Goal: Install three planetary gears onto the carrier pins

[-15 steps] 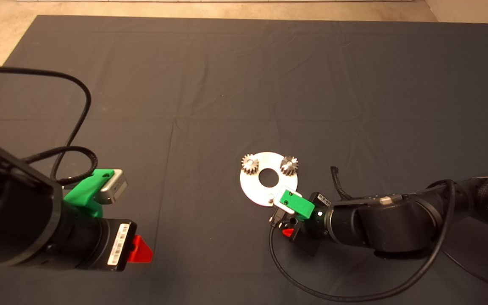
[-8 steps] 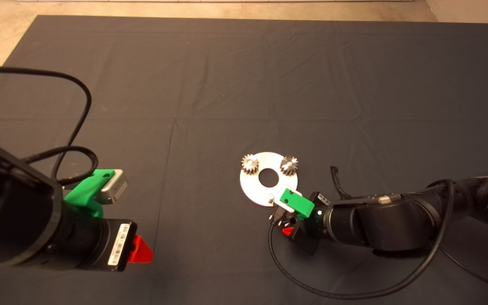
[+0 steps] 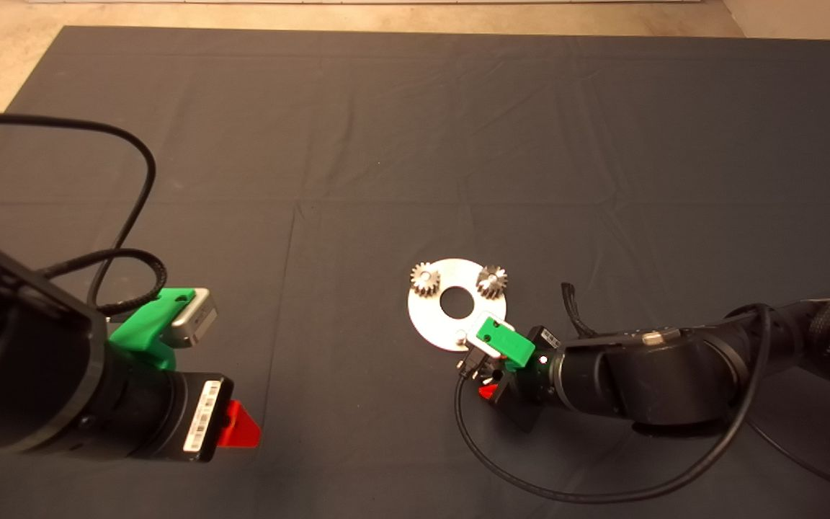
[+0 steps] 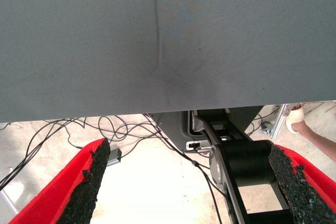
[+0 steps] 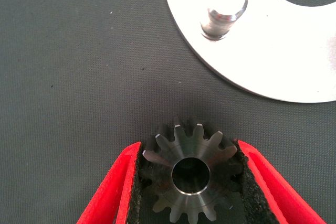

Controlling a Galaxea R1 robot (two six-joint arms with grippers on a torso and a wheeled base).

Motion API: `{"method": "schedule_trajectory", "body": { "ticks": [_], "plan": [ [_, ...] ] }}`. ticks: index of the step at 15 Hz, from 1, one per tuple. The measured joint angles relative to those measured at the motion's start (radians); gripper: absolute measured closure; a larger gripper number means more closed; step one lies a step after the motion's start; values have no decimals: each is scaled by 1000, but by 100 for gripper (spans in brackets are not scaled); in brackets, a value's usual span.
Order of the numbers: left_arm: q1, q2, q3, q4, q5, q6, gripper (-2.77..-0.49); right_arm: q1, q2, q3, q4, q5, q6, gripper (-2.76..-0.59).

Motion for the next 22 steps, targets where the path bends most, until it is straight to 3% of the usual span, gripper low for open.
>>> {"method": "schedule_trajectory", "body": {
  "ticks": [4, 8, 11, 18, 22],
  "plan": [
    [0, 0, 0, 0, 0, 0, -217, 8, 0, 0, 2, -5, 8, -110],
    [0, 0, 0, 0, 0, 0, -217, 56, -3, 4, 2, -11, 12, -110],
    [0, 0, 0, 0, 0, 0, -217, 65, 0, 6, 4, -12, 12, -109],
    [0, 0, 0, 0, 0, 0, -217, 140, 14, 6, 9, -16, 16, -109],
    [0, 0, 0, 0, 0, 0, -217, 154, 20, 6, 24, -19, 43, -109]
  ]
}}
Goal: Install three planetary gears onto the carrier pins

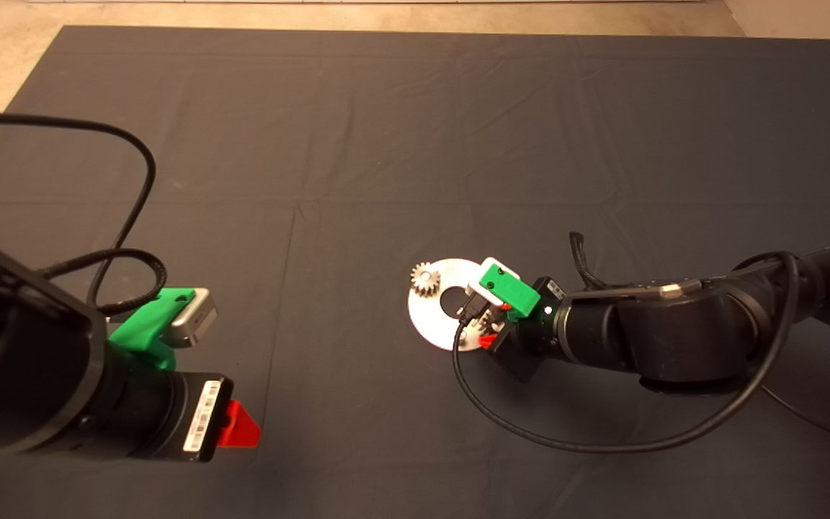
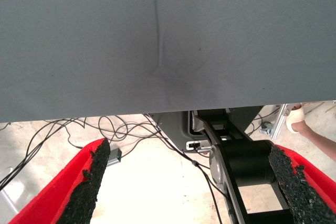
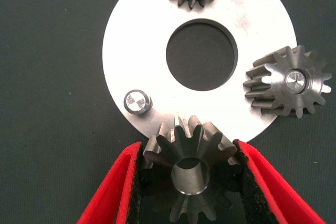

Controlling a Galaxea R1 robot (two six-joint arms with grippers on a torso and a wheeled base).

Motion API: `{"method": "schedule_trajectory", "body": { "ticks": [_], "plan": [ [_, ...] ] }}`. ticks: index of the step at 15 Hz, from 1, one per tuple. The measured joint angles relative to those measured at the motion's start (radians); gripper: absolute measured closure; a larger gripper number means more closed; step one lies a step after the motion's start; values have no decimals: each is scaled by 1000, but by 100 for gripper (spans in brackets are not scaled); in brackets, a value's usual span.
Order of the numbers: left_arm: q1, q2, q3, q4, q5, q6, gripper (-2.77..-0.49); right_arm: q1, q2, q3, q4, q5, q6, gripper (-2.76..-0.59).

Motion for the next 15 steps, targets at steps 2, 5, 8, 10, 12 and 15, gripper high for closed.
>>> {"method": "schedule_trajectory", "body": {
  "ticks": [2, 5, 8, 10, 12, 15],
  "plan": [
    [0, 0, 0, 0, 0, 0, -217, 3, 16, 0, 5, 0, 3, -109],
    [0, 0, 0, 0, 0, 0, -217, 3, 24, 1, 12, 4, 11, -109],
    [0, 0, 0, 0, 0, 0, -217, 3, 26, 1, 35, -1, 22, -109],
    [0, 0, 0, 0, 0, 0, -217, 3, 33, 1, 36, -1, 22, -109],
    [0, 0, 0, 0, 0, 0, -217, 3, 42, 0, 36, -2, 22, -109],
    [0, 0, 0, 0, 0, 0, -217, 3, 74, -22, 57, 0, 23, -109]
  ]
}}
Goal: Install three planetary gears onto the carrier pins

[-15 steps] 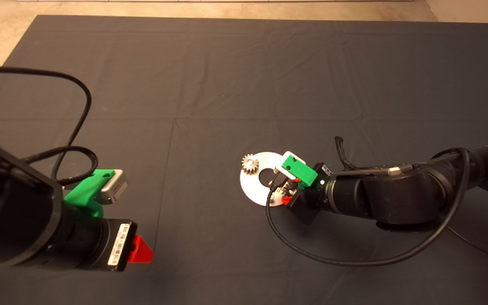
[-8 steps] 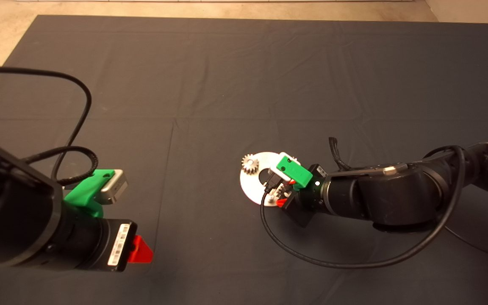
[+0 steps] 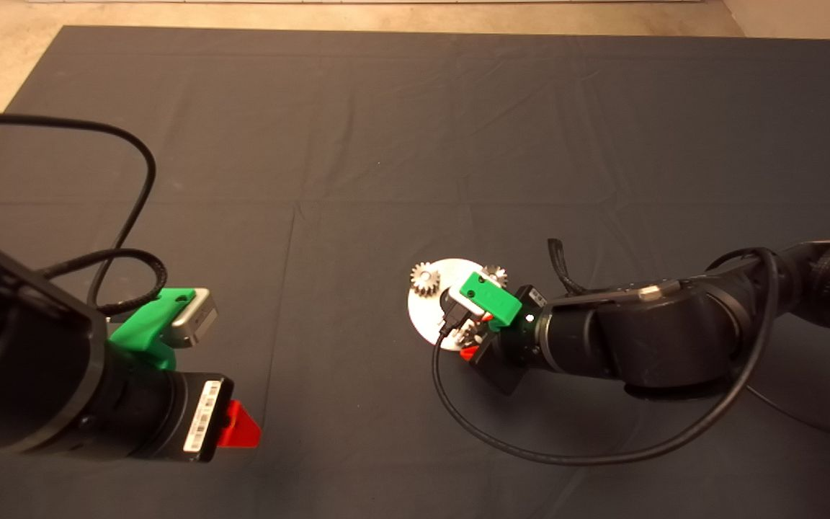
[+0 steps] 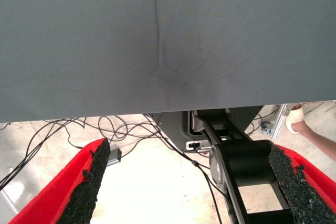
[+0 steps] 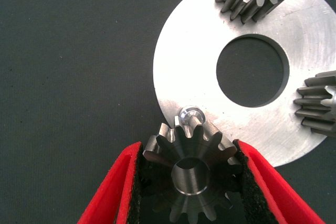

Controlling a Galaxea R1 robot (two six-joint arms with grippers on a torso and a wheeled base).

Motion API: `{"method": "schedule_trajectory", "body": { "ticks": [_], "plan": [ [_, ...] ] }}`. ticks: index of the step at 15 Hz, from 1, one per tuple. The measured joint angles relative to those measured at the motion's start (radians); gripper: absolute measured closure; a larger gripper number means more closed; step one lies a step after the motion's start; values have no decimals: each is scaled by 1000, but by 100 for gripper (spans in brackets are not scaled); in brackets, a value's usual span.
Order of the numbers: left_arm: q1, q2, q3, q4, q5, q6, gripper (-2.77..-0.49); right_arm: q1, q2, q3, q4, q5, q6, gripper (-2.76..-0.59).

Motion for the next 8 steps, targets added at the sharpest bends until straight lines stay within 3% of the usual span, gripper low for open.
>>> {"method": "schedule_trajectory", "body": {
  "ticks": [8],
  "plan": [
    [0, 0, 0, 0, 0, 0, -217, 1, 21, -43, 19, -1, -1, -108]
  ]
}}
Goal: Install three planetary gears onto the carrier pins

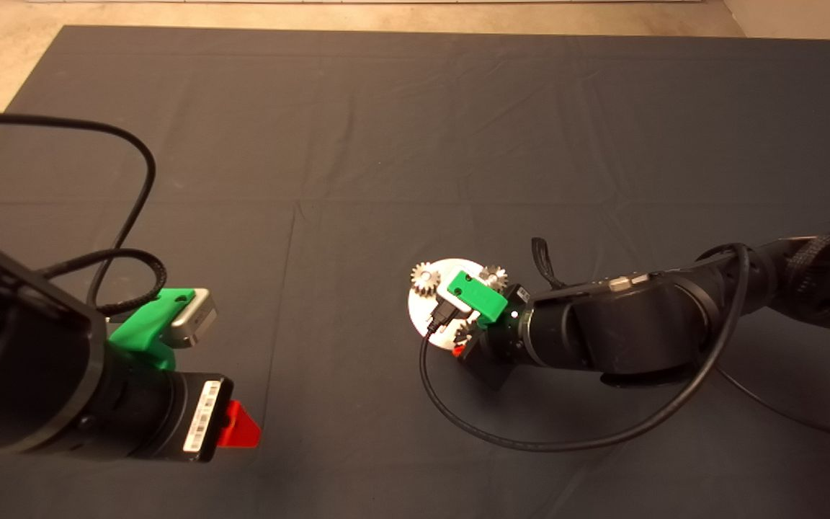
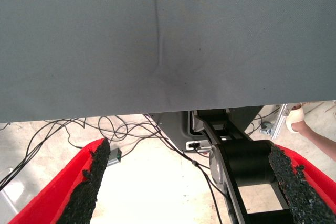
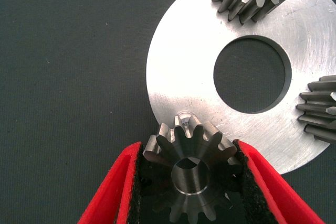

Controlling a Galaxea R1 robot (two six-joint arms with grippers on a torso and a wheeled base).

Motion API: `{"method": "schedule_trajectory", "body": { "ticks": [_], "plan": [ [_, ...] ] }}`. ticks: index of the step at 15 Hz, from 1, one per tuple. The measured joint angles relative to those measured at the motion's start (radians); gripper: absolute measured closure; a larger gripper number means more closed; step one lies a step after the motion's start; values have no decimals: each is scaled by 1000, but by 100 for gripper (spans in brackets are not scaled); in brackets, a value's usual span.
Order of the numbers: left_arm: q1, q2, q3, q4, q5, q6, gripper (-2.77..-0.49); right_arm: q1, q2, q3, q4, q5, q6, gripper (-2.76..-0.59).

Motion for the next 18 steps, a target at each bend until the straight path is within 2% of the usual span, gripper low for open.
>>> {"method": "schedule_trajectory", "body": {
  "ticks": [4, 6, 10, 13, 18],
  "plan": [
    [0, 0, 0, 0, 0, 0, -217, 26, 1, -9, 4, 1, -1, -108],
    [0, 0, 0, 0, 0, 0, -217, 27, 10, -16, 5, -3, -1, -108],
    [0, 0, 0, 0, 1, 0, -217, 27, 35, -17, 5, 2, -1, -108],
    [0, 0, 0, 0, 1, 0, -217, 27, 36, -25, 7, 0, -1, -108],
    [0, 0, 0, 0, 0, 0, -217, 27, 37, -42, 32, 1, -1, -108]
  ]
}}
